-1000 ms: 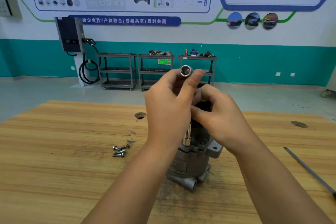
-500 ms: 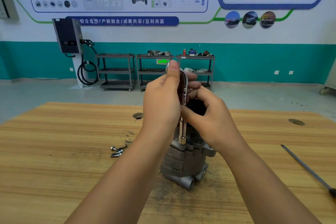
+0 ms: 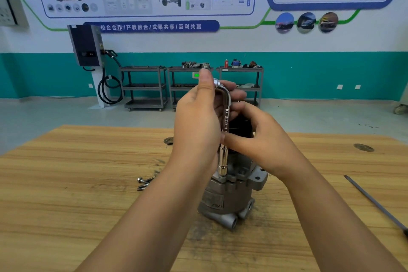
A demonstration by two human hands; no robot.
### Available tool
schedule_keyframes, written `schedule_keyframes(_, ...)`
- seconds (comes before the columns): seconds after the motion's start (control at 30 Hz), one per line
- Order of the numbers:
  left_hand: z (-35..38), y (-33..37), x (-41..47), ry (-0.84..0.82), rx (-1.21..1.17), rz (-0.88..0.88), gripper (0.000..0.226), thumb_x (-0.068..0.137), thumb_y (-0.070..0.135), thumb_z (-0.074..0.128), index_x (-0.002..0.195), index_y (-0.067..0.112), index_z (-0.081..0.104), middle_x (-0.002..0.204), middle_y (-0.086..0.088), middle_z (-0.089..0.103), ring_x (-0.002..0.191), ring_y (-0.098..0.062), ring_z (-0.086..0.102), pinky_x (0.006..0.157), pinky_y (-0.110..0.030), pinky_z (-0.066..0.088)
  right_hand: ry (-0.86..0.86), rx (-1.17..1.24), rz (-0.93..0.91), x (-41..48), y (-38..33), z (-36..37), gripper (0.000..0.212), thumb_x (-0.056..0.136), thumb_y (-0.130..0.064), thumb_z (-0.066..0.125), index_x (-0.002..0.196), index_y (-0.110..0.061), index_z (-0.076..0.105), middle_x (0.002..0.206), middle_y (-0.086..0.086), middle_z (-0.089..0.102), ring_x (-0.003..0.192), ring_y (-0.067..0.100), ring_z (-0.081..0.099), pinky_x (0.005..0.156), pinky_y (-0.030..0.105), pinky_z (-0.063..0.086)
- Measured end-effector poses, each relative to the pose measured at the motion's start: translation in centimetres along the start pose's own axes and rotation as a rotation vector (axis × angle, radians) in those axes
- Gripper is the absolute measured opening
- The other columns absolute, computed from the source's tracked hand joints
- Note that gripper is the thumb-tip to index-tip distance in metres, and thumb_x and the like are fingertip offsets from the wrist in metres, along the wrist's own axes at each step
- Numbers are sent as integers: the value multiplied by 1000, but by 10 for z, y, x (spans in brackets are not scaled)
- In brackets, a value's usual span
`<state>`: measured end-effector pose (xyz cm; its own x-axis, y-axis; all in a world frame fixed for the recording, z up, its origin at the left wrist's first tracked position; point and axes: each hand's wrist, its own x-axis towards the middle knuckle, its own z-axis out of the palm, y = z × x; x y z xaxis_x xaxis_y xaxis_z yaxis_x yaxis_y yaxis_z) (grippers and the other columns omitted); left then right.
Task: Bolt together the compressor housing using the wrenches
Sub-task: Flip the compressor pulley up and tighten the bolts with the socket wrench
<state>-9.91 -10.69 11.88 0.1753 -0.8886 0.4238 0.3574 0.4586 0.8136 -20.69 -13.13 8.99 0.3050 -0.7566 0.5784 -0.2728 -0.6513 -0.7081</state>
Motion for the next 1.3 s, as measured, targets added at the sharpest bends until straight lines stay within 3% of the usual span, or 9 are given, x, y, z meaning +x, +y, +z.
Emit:
schedule_keyframes(0.07,-1,1,2,-7,12,-10,50,99,42,32,77,10,63,63,-2,67,59,-14,64,68,-30,56,-26,-43,1,-1,-1,-1,31,78,-20,74,98,-38,58,95,-19,65,94,-9,57,80,7,42)
schedule_keyframes(0.13,-2,2,5,-7,16,-32,53,100,43,30,76,9,63,58,-1,65,54,-12,60,59,-25,53,-37,-120,-3,-1,-1,0,28,80,-25,71,102,-35,59,101,-16,62,104,2,55,95,26,42)
schedule_keyframes(0.23,1,2,8,-19,10,-98,56,100,45,27,74,9,61,51,1,58,44,-10,50,47,-19,45,-77,-190,-5,-2,-1,1,24,82,-28,67,103,-20,58,101,-5,60,107,19,53,98,48,39)
schedule_keyframes(0.37,3,7,16,-100,-55,-269,56,100,49,22,71,11,51,43,6,39,38,-8,32,41,-20,31,-77,-145,2,-3,-4,-2,19,74,-38,62,90,-30,55,93,-6,59,99,17,54,90,43,44)
schedule_keyframes(0.47,0,13,24,-186,-9,-363,55,100,49,20,67,13,45,41,6,32,38,-9,25,43,-23,25,-71,-119,23,-2,-3,-5,25,71,-40,60,95,-32,58,96,-6,61,98,12,55,87,36,46)
schedule_keyframes(0.67,-1,19,37,-311,84,-497,64,101,44,23,46,18,42,39,6,23,35,-9,17,40,-17,18,-79,-125,35,-4,-2,-5,33,72,-42,59,101,-26,60,97,-4,62,101,16,54,91,43,44)
schedule_keyframes(1.03,-5,19,43,-383,126,-536,67,99,44,25,39,21,40,37,7,23,32,-8,17,38,-18,17,-68,-116,26,-4,-1,-4,32,75,-40,61,101,-22,59,98,-1,62,102,21,54,92,50,42)
schedule_keyframes(1.17,-6,17,40,-344,85,-479,66,99,48,28,40,20,41,37,7,24,33,-8,17,37,-17,17,-67,-123,9,-4,-1,-4,20,83,-30,68,100,-24,59,98,-3,61,104,21,53,93,51,41)
schedule_keyframes(1.3,-9,37,44,-268,-66,-365,59,99,52,24,53,19,42,39,9,27,33,-7,22,36,-17,24,-71,-152,8,-3,-1,-4,16,85,-33,66,100,-30,61,103,-14,60,110,16,52,99,46,39)
